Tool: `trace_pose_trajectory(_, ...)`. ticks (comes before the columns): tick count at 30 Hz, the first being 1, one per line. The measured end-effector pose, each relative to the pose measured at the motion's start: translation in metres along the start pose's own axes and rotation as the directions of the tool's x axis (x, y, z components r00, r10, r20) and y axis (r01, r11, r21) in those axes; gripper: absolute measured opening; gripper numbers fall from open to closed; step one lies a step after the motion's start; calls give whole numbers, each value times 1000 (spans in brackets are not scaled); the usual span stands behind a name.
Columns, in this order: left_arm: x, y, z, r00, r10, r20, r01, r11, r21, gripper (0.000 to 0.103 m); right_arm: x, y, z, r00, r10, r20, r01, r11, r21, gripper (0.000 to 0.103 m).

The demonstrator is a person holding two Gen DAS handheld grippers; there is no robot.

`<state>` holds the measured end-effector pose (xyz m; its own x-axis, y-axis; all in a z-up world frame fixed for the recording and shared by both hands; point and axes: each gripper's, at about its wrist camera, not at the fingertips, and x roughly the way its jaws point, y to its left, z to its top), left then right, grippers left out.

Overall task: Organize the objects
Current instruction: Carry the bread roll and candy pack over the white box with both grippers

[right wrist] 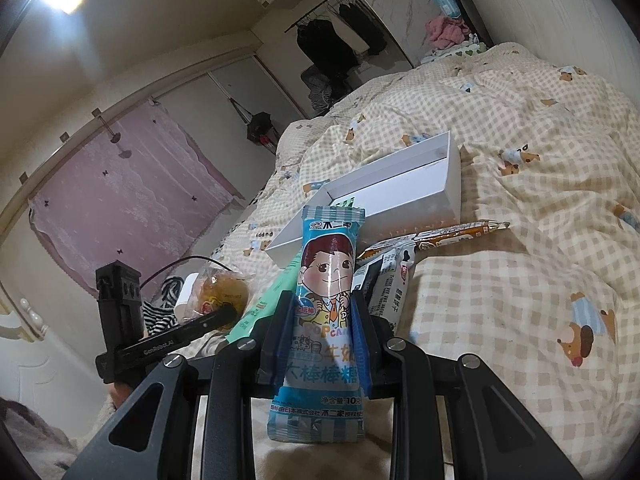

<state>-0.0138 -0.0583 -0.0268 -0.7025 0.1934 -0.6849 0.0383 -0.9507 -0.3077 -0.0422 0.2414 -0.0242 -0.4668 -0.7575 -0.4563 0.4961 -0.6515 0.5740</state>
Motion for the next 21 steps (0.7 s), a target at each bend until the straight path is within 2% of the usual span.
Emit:
trace_pose_trajectory(6,-8,-6,19,1000,12,14,-12,999,41,53,0,7,13,1000,20,-18,-20,1000,-18,29)
trace_pose_trajectory(9,-18,-17,41,995,45,89,-53,995,89,53,-4,22,37,1000,26,2,-26,997,-75,29)
trace_pose_trajectory(13,-27,-35,77,983,35,182,-63,987,149,53,-4,42,76,998,26,58,-15,982,-189,29)
trace_pose_trajectory(14,-28,-40,86,975,43,219,-81,983,165,53,-3,46,82,996,25,83,-6,975,-222,29)
trace_pose_trajectory(16,-26,-51,101,954,58,295,-117,976,184,53,3,50,92,982,7,191,53,951,-305,29)
trace_pose_trajectory(19,-16,-61,119,917,88,389,-169,969,179,53,24,40,105,971,13,240,53,962,-267,29)
trace_pose_trajectory(21,4,-71,131,890,171,423,-261,951,165,53,39,34,116,960,18,280,56,965,-255,29)
